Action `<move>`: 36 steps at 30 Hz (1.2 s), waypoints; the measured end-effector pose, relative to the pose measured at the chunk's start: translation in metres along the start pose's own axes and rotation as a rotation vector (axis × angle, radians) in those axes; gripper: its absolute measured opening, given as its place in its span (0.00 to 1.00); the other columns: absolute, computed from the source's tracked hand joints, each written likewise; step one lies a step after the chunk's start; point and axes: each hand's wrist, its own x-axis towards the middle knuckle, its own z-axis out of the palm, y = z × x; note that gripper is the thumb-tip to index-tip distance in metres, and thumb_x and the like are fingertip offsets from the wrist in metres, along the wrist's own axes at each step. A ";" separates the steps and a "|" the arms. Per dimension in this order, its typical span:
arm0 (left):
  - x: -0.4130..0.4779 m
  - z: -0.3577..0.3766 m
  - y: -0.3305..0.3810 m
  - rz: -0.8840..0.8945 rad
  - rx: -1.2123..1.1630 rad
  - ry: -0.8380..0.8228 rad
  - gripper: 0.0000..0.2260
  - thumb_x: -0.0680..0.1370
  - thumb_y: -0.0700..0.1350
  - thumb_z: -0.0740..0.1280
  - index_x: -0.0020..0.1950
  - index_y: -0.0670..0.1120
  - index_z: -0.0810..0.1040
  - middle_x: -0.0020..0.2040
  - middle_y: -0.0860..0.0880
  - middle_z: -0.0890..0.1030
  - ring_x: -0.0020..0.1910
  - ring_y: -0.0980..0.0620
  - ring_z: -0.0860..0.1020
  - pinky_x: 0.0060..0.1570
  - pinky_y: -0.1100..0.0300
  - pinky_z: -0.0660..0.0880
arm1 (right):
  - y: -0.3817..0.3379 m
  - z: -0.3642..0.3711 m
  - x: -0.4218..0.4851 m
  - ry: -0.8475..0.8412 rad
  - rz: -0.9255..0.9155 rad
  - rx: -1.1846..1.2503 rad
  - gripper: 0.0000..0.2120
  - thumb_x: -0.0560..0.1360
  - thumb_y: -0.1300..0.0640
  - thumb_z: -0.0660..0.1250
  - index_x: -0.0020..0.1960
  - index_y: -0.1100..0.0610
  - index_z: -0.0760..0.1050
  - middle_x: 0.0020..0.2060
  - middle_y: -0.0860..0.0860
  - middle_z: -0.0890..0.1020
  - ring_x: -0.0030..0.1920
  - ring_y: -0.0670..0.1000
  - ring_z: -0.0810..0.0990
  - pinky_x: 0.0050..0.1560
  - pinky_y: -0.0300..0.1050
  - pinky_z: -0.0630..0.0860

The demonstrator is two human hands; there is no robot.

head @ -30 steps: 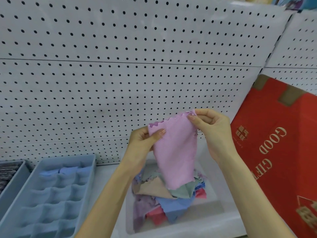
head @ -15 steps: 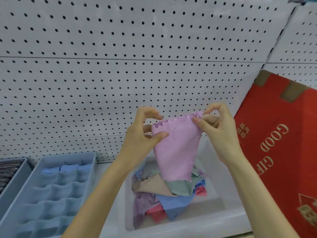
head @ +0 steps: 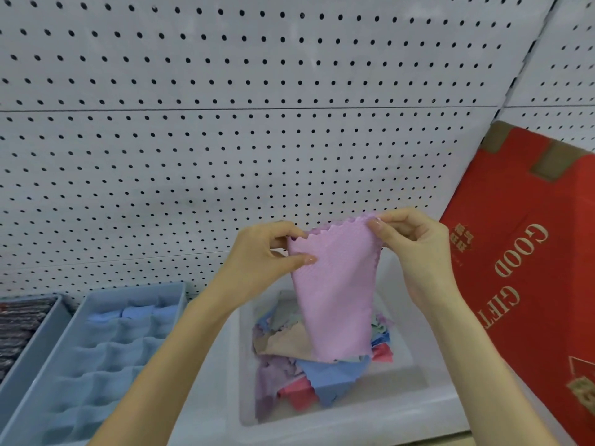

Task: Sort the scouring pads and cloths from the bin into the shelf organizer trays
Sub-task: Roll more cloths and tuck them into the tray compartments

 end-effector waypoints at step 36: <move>0.003 0.022 -0.009 -0.454 -0.217 0.210 0.05 0.74 0.38 0.73 0.38 0.40 0.80 0.28 0.49 0.81 0.28 0.54 0.80 0.35 0.62 0.80 | 0.015 0.024 -0.024 0.192 -0.147 -0.529 0.07 0.71 0.62 0.72 0.41 0.51 0.78 0.34 0.42 0.81 0.35 0.42 0.79 0.37 0.34 0.75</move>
